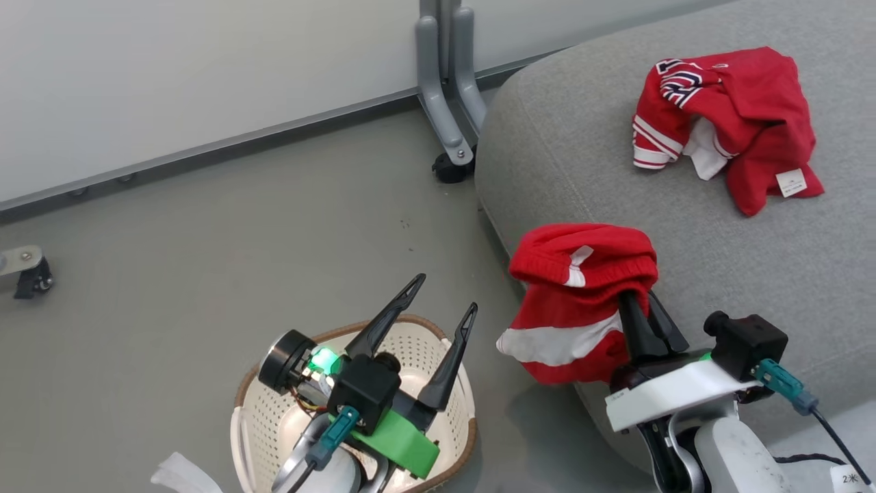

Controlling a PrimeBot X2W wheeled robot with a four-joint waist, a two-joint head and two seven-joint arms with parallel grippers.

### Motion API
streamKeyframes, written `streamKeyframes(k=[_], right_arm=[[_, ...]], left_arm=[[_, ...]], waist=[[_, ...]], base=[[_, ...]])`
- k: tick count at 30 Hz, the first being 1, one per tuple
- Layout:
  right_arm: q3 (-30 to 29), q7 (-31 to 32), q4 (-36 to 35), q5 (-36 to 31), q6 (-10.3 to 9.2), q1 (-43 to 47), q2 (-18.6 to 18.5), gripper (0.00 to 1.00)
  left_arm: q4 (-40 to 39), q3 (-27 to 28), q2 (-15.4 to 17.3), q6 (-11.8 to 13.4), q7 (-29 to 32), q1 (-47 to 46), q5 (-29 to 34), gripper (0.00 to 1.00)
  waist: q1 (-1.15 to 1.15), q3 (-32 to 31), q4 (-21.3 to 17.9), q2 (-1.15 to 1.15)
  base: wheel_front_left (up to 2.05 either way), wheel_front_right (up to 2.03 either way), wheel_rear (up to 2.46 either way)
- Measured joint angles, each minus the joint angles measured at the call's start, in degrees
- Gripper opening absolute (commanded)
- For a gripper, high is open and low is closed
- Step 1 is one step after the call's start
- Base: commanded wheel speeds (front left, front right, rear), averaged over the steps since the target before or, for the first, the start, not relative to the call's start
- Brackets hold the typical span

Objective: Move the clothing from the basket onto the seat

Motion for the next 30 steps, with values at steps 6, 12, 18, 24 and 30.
streamKeyframes(k=[6, 12, 18, 24, 30], right_arm=[[-2.5, 0.0, -3.0, -0.4, 0.00, 2.2, -0.9, 0.00], [-4.1, 0.0, -6.0, -0.8, 0.00, 4.4, -1.3, 0.00], [-8.5, 0.0, -10.0, -0.7, 0.00, 6.7, -0.9, 0.00], [-10.3, 0.0, -13.7, 3.9, -0.01, 5.8, -1.0, 0.00], [-13.9, 0.0, -16.9, 9.3, 0.00, -2.4, -6.8, 0.00]], left_arm=[[0.4, 0.2, 0.4, 0.0, 0.0, 0.0, 0.5, 1.00], [0.4, 0.5, 0.9, 0.0, 0.0, 0.0, 1.1, 1.00], [1.2, -0.6, 0.9, -1.1, 0.0, -1.9, 1.8, 1.00], [2.0, -1.2, 1.0, -1.1, 0.0, -2.5, 2.4, 1.00], [2.1, -1.8, 1.9, -1.1, 0.4, -3.2, 3.2, 1.00]], waist=[[0.00, 1.0, -4.9, 0.00], [0.00, 1.8, -10.1, 0.00], [0.00, 3.9, -13.8, 0.00], [0.00, 6.5, -14.9, 0.00], [0.00, 9.6, -15.2, 0.00]], base=[[0.00, 0.00, 0.00], [0.00, 0.00, 0.00], [0.00, 0.00, 0.00], [0.00, 0.00, 0.00], [0.00, 0.00, 0.00]])
